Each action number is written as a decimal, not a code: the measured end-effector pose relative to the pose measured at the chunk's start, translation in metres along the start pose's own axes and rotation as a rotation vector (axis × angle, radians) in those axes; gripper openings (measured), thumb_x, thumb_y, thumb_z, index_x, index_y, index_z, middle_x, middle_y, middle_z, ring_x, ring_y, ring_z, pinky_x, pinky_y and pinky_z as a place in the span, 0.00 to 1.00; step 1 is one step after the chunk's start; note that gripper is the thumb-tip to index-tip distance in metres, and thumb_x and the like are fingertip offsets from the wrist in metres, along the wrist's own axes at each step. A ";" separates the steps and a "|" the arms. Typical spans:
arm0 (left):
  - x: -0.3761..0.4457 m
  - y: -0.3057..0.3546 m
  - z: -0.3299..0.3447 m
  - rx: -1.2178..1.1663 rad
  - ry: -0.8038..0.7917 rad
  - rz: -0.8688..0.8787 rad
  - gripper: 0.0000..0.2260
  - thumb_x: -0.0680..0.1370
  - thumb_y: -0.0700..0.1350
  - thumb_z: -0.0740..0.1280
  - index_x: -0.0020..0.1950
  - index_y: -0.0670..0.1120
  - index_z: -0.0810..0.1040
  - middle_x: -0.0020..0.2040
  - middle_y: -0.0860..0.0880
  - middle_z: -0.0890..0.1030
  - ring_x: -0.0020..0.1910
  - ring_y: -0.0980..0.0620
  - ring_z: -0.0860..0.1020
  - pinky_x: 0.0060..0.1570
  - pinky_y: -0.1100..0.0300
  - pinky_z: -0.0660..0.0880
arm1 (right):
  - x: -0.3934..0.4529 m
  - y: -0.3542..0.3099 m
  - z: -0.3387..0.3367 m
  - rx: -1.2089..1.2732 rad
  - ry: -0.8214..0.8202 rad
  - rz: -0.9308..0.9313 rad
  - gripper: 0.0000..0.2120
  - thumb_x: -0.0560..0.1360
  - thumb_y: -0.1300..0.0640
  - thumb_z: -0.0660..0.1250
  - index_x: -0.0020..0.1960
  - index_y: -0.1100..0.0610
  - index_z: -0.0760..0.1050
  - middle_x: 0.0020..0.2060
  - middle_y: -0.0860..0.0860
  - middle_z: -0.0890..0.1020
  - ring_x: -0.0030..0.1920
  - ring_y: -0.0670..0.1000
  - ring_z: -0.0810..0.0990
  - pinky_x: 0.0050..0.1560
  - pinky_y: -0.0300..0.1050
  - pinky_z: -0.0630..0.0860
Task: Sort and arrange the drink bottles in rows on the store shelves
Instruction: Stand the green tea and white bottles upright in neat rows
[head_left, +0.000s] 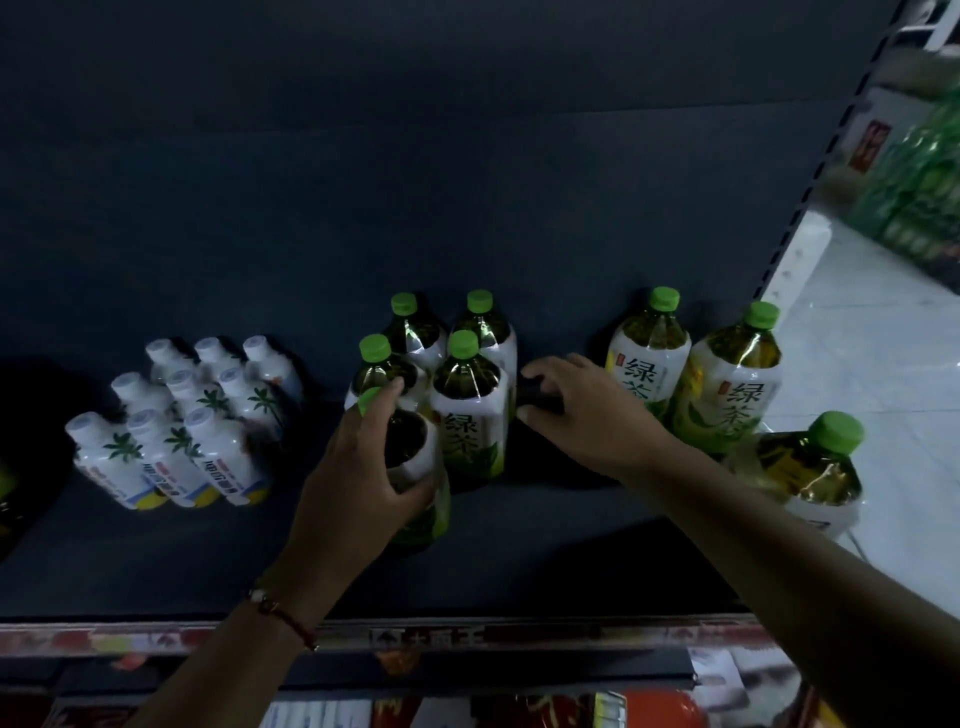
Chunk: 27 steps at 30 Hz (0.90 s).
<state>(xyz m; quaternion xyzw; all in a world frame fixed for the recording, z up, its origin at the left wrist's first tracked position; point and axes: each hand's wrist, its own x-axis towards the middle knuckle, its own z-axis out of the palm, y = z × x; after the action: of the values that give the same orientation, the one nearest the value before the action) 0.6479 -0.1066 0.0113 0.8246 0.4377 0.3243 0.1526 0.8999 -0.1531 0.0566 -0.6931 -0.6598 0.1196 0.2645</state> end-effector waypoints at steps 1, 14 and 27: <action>0.001 0.000 0.001 -0.005 0.000 -0.006 0.44 0.70 0.53 0.77 0.78 0.59 0.54 0.73 0.51 0.65 0.71 0.52 0.67 0.61 0.57 0.71 | -0.008 0.007 -0.005 -0.034 0.027 0.010 0.20 0.75 0.46 0.67 0.65 0.50 0.73 0.54 0.49 0.76 0.56 0.49 0.77 0.55 0.48 0.76; -0.003 -0.004 -0.001 -0.045 0.050 -0.039 0.48 0.69 0.48 0.78 0.80 0.57 0.51 0.75 0.51 0.63 0.73 0.58 0.62 0.67 0.57 0.66 | 0.021 -0.018 0.048 0.167 -0.031 0.006 0.46 0.71 0.46 0.73 0.79 0.52 0.48 0.78 0.51 0.56 0.76 0.56 0.59 0.71 0.57 0.66; 0.013 -0.060 -0.018 -0.868 -0.402 -0.317 0.56 0.60 0.48 0.84 0.78 0.60 0.52 0.63 0.66 0.77 0.62 0.69 0.74 0.53 0.70 0.75 | 0.032 -0.009 0.059 0.245 0.019 0.068 0.36 0.72 0.58 0.71 0.75 0.47 0.61 0.67 0.45 0.71 0.63 0.44 0.72 0.51 0.34 0.72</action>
<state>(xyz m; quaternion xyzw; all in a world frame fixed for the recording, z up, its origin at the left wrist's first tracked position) 0.6040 -0.0628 -0.0027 0.6546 0.3442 0.2841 0.6102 0.8648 -0.1093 0.0181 -0.6785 -0.6139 0.2018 0.3492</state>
